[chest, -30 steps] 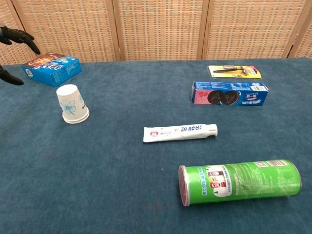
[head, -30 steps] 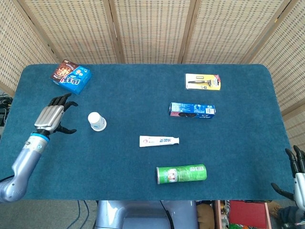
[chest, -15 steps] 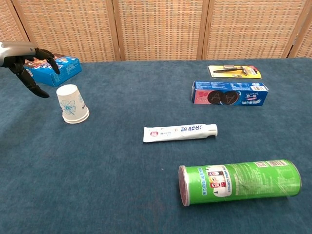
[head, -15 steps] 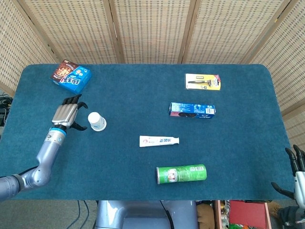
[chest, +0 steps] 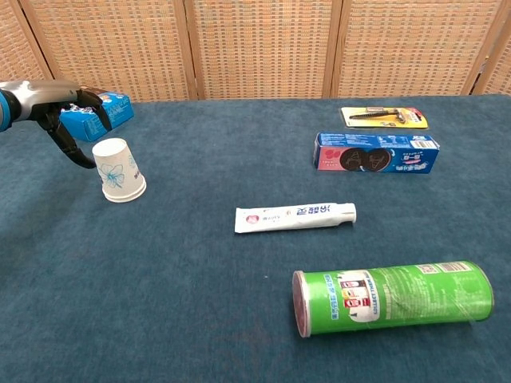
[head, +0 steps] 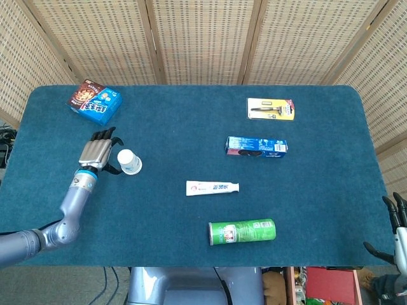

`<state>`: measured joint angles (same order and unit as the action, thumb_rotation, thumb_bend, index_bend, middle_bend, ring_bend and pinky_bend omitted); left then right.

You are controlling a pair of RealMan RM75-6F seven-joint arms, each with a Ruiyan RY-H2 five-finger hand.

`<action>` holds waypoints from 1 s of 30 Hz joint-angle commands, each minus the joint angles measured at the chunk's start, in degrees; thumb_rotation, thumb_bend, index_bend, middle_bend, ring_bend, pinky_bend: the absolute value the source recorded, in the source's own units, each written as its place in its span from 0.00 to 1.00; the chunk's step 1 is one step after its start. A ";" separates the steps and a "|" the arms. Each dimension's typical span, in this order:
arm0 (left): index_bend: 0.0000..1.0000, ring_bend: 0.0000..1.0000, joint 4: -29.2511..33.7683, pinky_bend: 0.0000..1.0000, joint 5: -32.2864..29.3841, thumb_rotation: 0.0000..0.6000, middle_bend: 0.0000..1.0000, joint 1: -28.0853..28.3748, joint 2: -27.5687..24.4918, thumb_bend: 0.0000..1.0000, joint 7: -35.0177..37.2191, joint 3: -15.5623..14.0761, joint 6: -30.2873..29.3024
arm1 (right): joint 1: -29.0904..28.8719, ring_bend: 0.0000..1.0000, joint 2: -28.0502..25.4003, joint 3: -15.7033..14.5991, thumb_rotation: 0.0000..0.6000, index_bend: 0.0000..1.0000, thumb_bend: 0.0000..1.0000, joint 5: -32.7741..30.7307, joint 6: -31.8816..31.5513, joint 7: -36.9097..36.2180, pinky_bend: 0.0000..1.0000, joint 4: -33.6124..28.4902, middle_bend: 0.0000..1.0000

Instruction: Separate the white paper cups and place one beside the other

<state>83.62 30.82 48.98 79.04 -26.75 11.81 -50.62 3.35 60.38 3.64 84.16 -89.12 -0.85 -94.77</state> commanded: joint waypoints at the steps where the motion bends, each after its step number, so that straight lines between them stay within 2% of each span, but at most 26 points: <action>1: 0.30 0.00 -1.06 0.00 -0.60 1.00 0.00 0.44 0.83 0.16 -0.57 -0.35 -0.06 | -0.04 0.00 0.01 -0.02 1.00 0.00 0.00 -0.06 0.11 -0.03 0.00 0.07 0.00; 11: 0.30 0.00 -1.59 0.00 -2.51 1.00 0.00 1.37 1.28 0.23 -1.45 -0.44 -0.13 | -0.12 0.00 -0.04 -0.06 1.00 0.00 0.00 -0.30 0.31 -0.21 0.00 0.08 0.00; 20: 0.30 0.00 -1.92 0.00 -3.35 1.00 0.00 1.75 1.69 0.23 -1.68 -0.71 -0.11 | -0.18 0.00 -0.09 -0.15 1.00 0.00 0.00 -0.31 0.44 -0.49 0.00 0.13 0.00; 25: 0.35 0.00 -2.49 0.00 -3.53 1.00 0.00 1.95 2.31 0.23 -1.94 -0.91 -0.46 | -0.24 0.00 -0.09 -0.12 1.00 0.00 0.00 -0.51 0.60 -0.70 0.00 0.25 0.00; 30: 0.35 0.00 -2.84 0.00 -3.45 1.00 0.00 2.06 2.63 0.23 -1.90 -0.84 -0.72 | -0.27 0.00 -0.10 -0.13 1.00 0.00 0.00 -0.55 0.65 -0.81 0.00 0.28 0.00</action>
<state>80.78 27.37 51.03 81.67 -28.65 10.97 -51.33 3.08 60.28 3.51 83.60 -88.47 -1.66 -94.49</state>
